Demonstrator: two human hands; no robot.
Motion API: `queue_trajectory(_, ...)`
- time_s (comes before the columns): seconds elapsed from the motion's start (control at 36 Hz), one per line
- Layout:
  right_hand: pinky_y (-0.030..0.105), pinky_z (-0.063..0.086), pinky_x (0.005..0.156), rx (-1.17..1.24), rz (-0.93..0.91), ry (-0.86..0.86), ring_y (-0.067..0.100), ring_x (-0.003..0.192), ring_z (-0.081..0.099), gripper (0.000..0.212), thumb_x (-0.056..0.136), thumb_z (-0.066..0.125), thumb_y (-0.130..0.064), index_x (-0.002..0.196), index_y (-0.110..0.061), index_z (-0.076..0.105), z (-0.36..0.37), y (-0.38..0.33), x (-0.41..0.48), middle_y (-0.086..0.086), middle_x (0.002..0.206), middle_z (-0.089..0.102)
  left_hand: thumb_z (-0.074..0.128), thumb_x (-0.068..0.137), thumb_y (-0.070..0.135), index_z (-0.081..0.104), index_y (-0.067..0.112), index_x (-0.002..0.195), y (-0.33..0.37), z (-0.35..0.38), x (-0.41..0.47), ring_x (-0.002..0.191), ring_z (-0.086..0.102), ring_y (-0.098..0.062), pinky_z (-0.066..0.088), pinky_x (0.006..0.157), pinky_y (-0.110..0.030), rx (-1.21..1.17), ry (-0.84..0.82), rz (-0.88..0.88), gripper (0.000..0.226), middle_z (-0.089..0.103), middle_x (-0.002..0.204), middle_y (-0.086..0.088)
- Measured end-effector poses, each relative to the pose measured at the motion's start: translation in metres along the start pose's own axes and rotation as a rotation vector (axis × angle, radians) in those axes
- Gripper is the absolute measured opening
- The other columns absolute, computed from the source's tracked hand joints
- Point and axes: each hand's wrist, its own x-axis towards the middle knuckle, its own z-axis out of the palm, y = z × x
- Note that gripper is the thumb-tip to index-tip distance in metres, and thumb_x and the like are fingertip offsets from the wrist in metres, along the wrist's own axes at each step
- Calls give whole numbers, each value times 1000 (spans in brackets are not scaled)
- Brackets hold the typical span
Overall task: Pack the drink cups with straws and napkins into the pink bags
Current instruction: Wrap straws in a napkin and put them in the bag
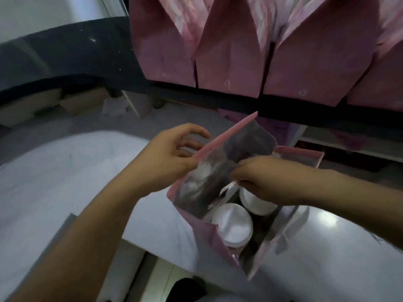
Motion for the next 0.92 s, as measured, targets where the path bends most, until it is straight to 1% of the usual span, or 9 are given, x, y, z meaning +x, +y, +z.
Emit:
queue_trajectory(0.08, 35, 51, 89, -88, -3, -85, 16, 105, 62, 22, 97, 51, -15, 111, -25, 65, 11, -4, 26, -7, 116, 64, 72, 84, -3, 67, 42, 105, -6, -10, 13, 98, 70, -3, 60, 71, -22, -5, -43, 41, 50, 71, 104, 18)
queue_trajectory(0.17, 33, 50, 86, -41, 75, -167, 17, 97, 61, 27, 97, 54, -17, 121, -25, 63, 14, -8, 43, -3, 119, 65, 73, 86, -1, 67, 41, 106, -12, -19, 28, 97, 69, -1, 57, 70, -15, -15, -108, 90, 47, 71, 103, 19)
queue_trajectory(0.31, 37, 50, 91, 58, 218, -164, 17, 106, 60, 32, 99, 56, -29, 130, -31, 57, -3, -24, 39, -6, 121, 64, 70, 84, -6, 70, 37, 106, -21, -34, 50, 100, 70, -6, 61, 81, -25, -21, -225, 177, 49, 73, 104, 13)
queue_trajectory(0.42, 20, 49, 81, 200, 405, 107, -2, 96, 61, 26, 96, 56, -38, 121, -39, 64, -35, -41, 11, -22, 105, 66, 67, 84, -6, 71, 38, 106, -26, -50, 67, 102, 70, -6, 61, 85, -34, -30, -354, 231, 50, 74, 104, 12)
queue_trajectory(0.53, 19, 46, 84, 280, 611, 642, -4, 98, 61, 30, 88, 59, -42, 112, -30, 71, -46, -48, -25, -21, 106, 67, 69, 88, 4, 71, 40, 103, -28, -62, 82, 100, 70, -1, 60, 80, -24, 1, -460, 309, 39, 74, 103, 17)
queue_trajectory(0.61, 21, 45, 83, 279, 803, 918, -4, 98, 61, 22, 93, 61, -39, 111, -29, 69, -32, -44, -48, -18, 103, 66, 66, 89, -1, 73, 36, 103, -27, -61, 93, 99, 70, -1, 57, 80, -22, -11, -516, 333, 40, 75, 103, 16)
queue_trajectory(0.69, 27, 47, 85, 580, 1002, 1159, -4, 93, 65, 14, 98, 59, -39, 96, -36, 72, -5, -40, -71, -21, 93, 72, 65, 90, -2, 74, 31, 104, -20, -50, 100, 99, 70, -3, 56, 86, -25, -10, -577, 364, 37, 76, 102, 13)
queue_trajectory(0.81, 47, 43, 100, 1234, 1133, 1204, 22, 116, 63, 50, 97, 39, -61, 105, -26, 73, 44, -36, -96, -3, 114, 73, 68, 90, 0, 73, 27, 109, -10, -36, 102, 100, 70, -8, 58, 92, -32, -25, -616, 394, 33, 75, 104, 8)
queue_trajectory(0.92, 53, 37, 107, 1474, 1120, 1155, 28, 124, 59, 72, 96, 25, -70, 120, -19, 69, 88, -36, -100, 4, 125, 69, 72, 90, 12, 69, 34, 113, -15, -36, 91, 104, 69, -5, 57, 90, -29, -51, -568, 409, 32, 73, 109, 12)
